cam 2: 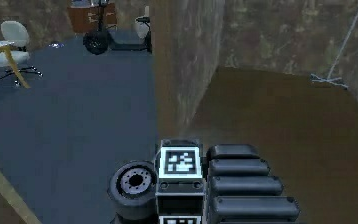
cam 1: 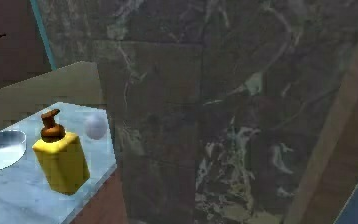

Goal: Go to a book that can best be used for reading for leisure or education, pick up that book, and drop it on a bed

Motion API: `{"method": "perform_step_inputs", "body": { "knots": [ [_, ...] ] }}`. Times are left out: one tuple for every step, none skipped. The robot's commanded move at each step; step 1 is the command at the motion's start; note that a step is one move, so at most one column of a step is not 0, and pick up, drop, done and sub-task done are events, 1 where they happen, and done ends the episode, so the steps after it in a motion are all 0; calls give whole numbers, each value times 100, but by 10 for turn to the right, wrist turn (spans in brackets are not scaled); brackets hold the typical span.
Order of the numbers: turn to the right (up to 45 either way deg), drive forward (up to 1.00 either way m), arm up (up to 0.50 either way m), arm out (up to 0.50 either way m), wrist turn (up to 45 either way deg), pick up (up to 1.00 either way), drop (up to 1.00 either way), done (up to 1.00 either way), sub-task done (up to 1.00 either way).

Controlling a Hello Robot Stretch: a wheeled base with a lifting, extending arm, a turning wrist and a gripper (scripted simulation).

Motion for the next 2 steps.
{"method": "perform_step_inputs", "body": {
  "knots": [
    [450, 0, 0, 0, 0, 0, 0, 0, 0],
    [450, 0, 0, 0, 0, 0, 0, 0, 0]
  ]
}}
